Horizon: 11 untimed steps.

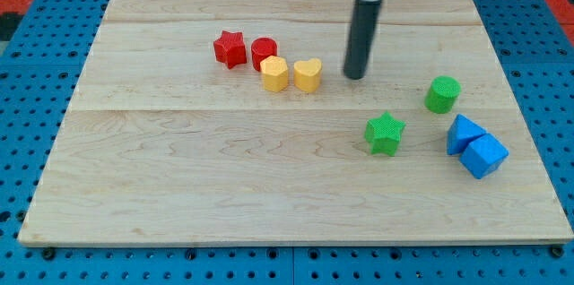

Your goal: Move the yellow hexagon diagonally to the yellow heart

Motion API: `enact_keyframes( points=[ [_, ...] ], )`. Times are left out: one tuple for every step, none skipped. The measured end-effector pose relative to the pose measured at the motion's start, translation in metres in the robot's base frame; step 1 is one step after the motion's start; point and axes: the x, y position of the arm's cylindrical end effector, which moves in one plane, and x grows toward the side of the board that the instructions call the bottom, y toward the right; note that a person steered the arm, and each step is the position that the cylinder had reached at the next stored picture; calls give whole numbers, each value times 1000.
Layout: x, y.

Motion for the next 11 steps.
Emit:
enact_keyframes(
  points=[
    [-15,-73],
    [-30,-107],
    [-9,-40],
    [44,-98],
    [41,-126],
    [-6,-129],
    [-22,-129],
    [24,-148],
    [-7,-206],
    [12,-195],
    [-8,-270]
  ],
)
